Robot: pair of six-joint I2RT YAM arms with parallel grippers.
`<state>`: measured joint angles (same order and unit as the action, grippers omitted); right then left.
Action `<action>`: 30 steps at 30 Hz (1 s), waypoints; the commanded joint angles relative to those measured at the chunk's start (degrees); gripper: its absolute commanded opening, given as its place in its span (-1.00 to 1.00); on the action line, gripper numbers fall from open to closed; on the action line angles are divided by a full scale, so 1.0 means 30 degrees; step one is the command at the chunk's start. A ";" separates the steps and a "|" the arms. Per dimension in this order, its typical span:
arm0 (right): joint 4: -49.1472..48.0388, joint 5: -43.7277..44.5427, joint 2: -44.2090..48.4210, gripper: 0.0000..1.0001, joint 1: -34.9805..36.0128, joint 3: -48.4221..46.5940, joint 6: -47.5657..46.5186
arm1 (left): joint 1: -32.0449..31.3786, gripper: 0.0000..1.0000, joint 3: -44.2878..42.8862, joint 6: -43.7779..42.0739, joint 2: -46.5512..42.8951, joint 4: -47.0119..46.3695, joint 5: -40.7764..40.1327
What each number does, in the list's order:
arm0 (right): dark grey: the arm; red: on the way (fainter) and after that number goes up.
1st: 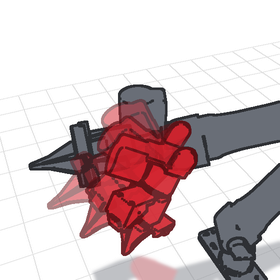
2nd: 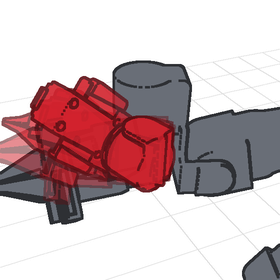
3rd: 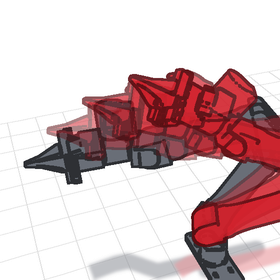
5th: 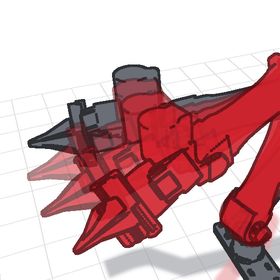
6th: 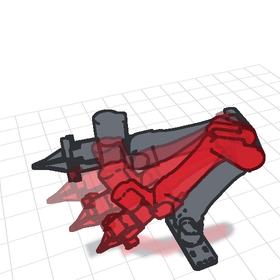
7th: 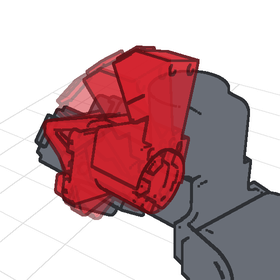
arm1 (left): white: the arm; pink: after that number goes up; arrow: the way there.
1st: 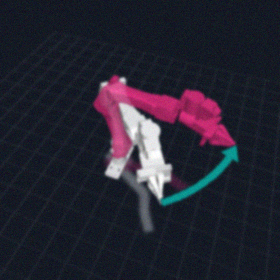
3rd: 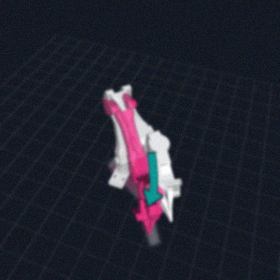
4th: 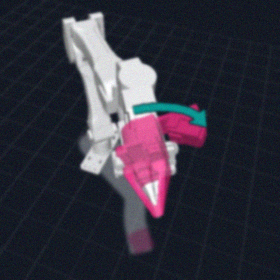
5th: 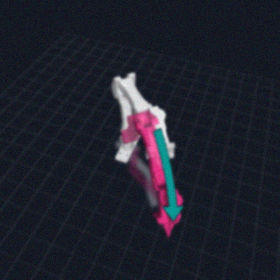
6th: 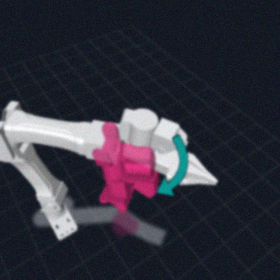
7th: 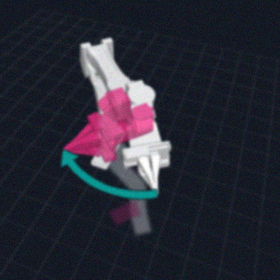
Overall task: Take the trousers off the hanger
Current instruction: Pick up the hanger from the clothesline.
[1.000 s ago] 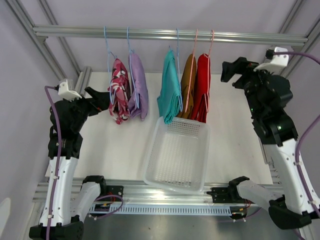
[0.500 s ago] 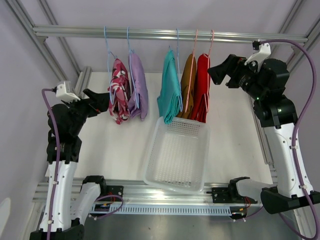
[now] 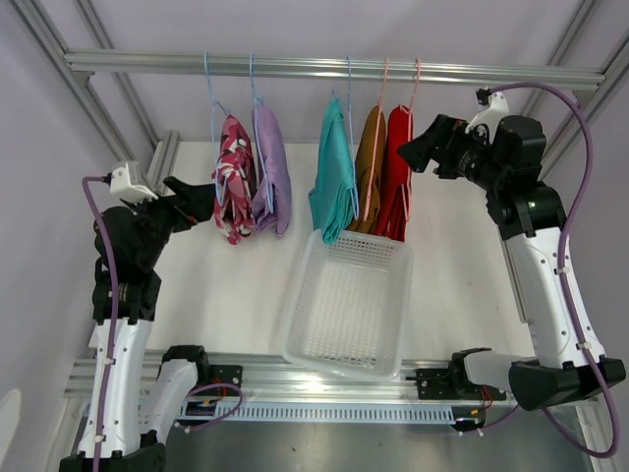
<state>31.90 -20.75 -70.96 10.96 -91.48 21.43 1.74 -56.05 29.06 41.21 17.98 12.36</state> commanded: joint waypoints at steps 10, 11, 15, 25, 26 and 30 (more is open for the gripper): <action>-0.6322 -0.5819 -0.1131 0.77 -0.2422 0.3627 0.3956 | -0.0110 0.99 0.0197 -0.0106 0.0325 -0.0690 0.0157; -0.7226 -0.6087 -0.1219 0.77 -0.2510 0.3832 0.4250 | -0.0110 0.99 0.0111 -0.0106 0.0325 -0.0661 0.0215; -0.8465 -0.6647 -0.1395 0.71 -0.2775 0.4507 0.5190 | -0.0110 0.99 0.0110 -0.0048 0.0325 -0.0719 0.0391; -1.1979 -0.8374 -0.2157 0.53 -0.2980 0.4713 0.7678 | -0.0081 0.99 0.0227 0.0011 0.0472 -0.0895 0.0860; -1.2445 -0.8491 -0.2390 0.46 -0.2980 0.4742 0.8029 | -0.0110 0.99 0.0227 0.0011 0.0501 -0.0924 0.0889; -1.3940 -0.9427 -0.3065 0.21 -0.2980 0.5092 0.9231 | -0.0110 0.99 0.0256 0.0040 0.0530 -0.0953 0.1036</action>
<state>-2.79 -45.01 -78.50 2.33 -77.12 44.42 1.63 -55.81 29.04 42.74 17.23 13.87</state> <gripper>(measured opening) 0.632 0.994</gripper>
